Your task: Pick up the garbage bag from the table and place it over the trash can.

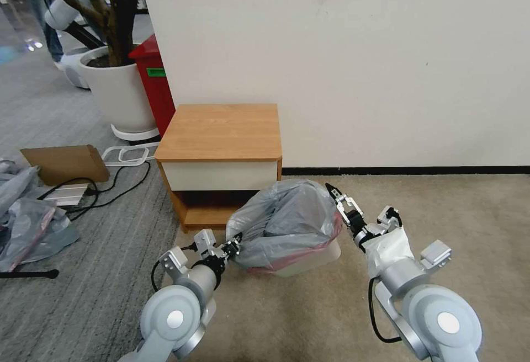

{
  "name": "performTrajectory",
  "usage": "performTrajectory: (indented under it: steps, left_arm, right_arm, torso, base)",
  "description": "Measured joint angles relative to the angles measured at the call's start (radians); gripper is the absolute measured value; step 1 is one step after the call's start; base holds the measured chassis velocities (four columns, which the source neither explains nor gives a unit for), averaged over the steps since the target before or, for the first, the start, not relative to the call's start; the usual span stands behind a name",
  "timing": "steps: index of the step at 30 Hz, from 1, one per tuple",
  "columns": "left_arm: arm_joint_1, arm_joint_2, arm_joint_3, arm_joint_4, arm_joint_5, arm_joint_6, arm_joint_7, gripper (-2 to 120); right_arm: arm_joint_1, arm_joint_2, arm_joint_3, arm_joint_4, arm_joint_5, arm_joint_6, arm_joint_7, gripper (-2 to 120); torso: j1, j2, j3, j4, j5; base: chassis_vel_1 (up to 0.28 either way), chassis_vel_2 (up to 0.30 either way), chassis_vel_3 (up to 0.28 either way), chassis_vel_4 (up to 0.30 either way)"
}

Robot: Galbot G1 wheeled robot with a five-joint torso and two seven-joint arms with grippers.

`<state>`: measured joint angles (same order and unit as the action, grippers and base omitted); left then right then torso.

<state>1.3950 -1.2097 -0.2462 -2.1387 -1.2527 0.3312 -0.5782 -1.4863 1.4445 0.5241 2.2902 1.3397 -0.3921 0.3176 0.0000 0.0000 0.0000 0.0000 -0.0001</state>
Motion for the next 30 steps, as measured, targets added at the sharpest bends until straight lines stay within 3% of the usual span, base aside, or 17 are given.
performTrajectory:
  steps: [10, 18, 26, 30]
  left_arm:
    - [-0.014, 0.001, 0.004, 0.008, 0.001, 0.0, -0.001, 4]
    - [-0.022, 0.001, 0.011, 0.012, 0.0, 0.0, -0.001, 4]
    - [-0.021, 0.002, 0.015, 0.012, 0.0, -0.001, -0.001, 4]
    - [-0.017, 0.001, 0.016, 0.012, 0.0, -0.001, 0.001, 4]
  right_arm:
    - [0.001, 0.011, -0.017, -0.007, -0.016, -0.001, -0.015, 48]
    - [0.005, 0.02, -0.021, -0.013, -0.019, -0.001, -0.018, 34]
    - [0.004, 0.03, -0.022, -0.016, -0.027, 0.012, -0.019, 2]
    - [0.005, 0.031, -0.018, -0.019, -0.031, 0.03, -0.019, 0]
  torso:
    - [0.0, 0.0, 0.0, 0.0, 0.0001]
    - [0.0, 0.0, 0.0, 0.0, 0.0001]
    - [0.0, 0.0, 0.0, 0.0, 0.0001]
    - [0.0, 0.0, 0.0, 0.0, 0.0001]
  base:
    - [0.0, 0.0, 0.0, 0.0]
    - [0.0, 0.0, 0.0, 0.0]
    - [0.0, 0.0, 0.0, 0.0]
    - [0.0, 0.0, 0.0, 0.0]
